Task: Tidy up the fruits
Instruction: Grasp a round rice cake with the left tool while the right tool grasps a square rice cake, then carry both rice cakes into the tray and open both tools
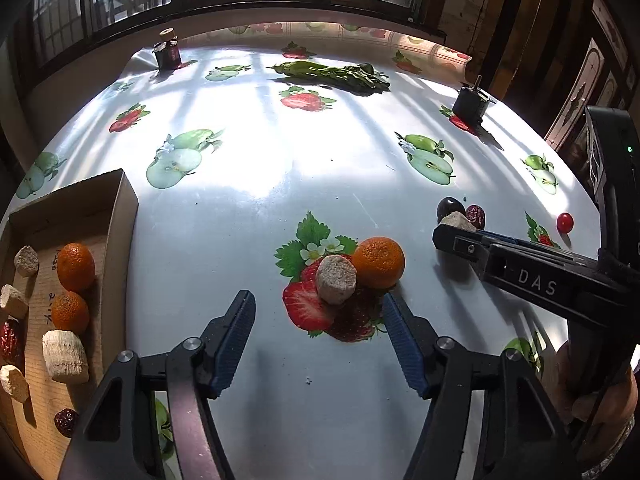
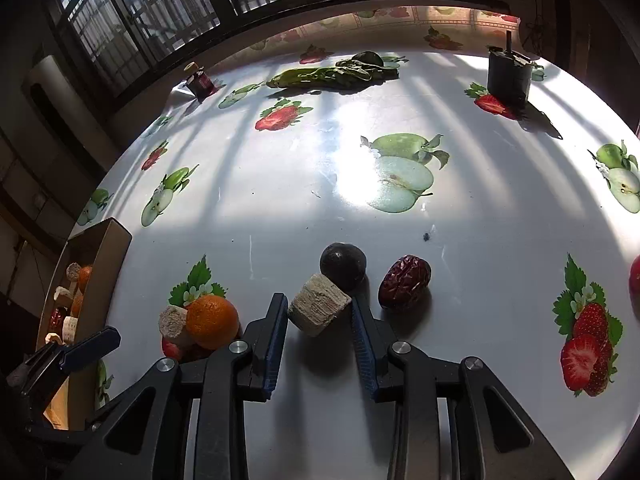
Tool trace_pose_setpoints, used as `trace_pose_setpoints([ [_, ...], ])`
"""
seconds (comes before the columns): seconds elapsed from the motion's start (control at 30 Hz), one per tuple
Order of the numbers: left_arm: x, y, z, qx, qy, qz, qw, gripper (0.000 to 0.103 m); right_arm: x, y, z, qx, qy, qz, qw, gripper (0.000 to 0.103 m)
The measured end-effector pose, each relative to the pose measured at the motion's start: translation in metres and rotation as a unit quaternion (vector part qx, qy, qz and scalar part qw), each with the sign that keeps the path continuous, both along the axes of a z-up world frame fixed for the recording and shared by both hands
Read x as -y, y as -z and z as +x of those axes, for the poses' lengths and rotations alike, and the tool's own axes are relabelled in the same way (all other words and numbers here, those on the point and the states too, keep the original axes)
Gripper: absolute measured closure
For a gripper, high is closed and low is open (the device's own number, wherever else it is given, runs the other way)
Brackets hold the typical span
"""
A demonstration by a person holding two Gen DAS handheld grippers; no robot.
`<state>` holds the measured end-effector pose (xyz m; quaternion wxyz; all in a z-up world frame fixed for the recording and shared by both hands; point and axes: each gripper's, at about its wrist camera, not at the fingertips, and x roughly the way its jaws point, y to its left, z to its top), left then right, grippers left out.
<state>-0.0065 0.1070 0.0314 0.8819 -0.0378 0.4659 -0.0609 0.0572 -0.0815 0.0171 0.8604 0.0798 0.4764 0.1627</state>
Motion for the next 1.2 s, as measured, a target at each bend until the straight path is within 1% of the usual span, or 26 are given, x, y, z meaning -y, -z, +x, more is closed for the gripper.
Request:
trace_pose_setpoints([
  [0.03,0.0,0.003,0.006,-0.004,0.0,-0.002,1.0,0.053,0.003,0.0,0.0,-0.002,0.002,0.005,1.0,0.069],
  [0.07,0.0,0.006,0.01,-0.007,0.0,-0.003,1.0,0.054,0.005,0.001,-0.001,-0.002,0.003,0.009,1.0,0.069],
  [0.1,0.0,0.008,0.012,-0.007,0.0,-0.004,1.0,0.054,0.006,0.001,-0.002,-0.002,0.004,0.011,1.0,0.069],
  [0.17,0.0,0.007,0.013,0.012,0.005,-0.008,0.9999,0.054,0.005,0.001,-0.003,-0.001,0.002,0.01,1.0,0.069],
  [0.23,0.001,0.006,0.013,0.022,0.006,-0.001,0.9997,0.054,0.004,0.001,-0.003,0.0,-0.001,0.006,1.0,0.069],
  [0.3,0.001,0.006,0.013,0.027,0.009,-0.001,0.9996,0.054,0.002,0.0,-0.004,0.001,-0.005,0.005,1.0,0.069],
  [0.47,0.004,0.008,0.008,0.022,0.022,-0.001,0.9995,0.055,-0.001,0.0,-0.008,0.002,-0.01,0.004,1.0,0.069],
  [0.57,0.003,0.013,0.002,0.015,0.033,0.013,0.9993,0.055,-0.001,0.001,-0.008,0.001,-0.008,0.004,1.0,0.069],
  [0.67,-0.002,0.014,-0.003,0.015,0.033,0.019,0.9992,0.056,0.001,0.001,-0.008,-0.001,-0.005,0.005,1.0,0.069],
  [0.8,-0.003,0.014,0.005,0.012,0.028,0.023,0.9993,0.057,0.002,0.001,-0.008,-0.001,-0.005,0.003,1.0,0.069],
  [0.97,0.014,0.018,0.017,0.029,0.043,0.057,0.997,0.056,0.001,0.001,-0.008,0.001,-0.003,0.002,1.0,0.069],
  [1.1,0.017,0.018,0.021,0.033,0.041,0.055,0.9971,0.057,0.001,0.001,-0.009,0.002,-0.004,0.003,1.0,0.069],
  [1.13,0.017,0.018,0.021,0.034,0.04,0.055,0.9971,0.058,0.0,0.001,-0.009,0.003,-0.005,0.002,1.0,0.069],
  [1.17,0.016,0.017,0.021,0.035,0.039,0.054,0.9972,0.062,-0.001,0.001,-0.009,0.003,-0.005,0.002,1.0,0.069],
  [1.2,0.016,0.017,0.02,0.036,0.037,0.054,0.9972,0.077,-0.001,0.001,-0.01,0.003,-0.006,0.003,1.0,0.069],
])
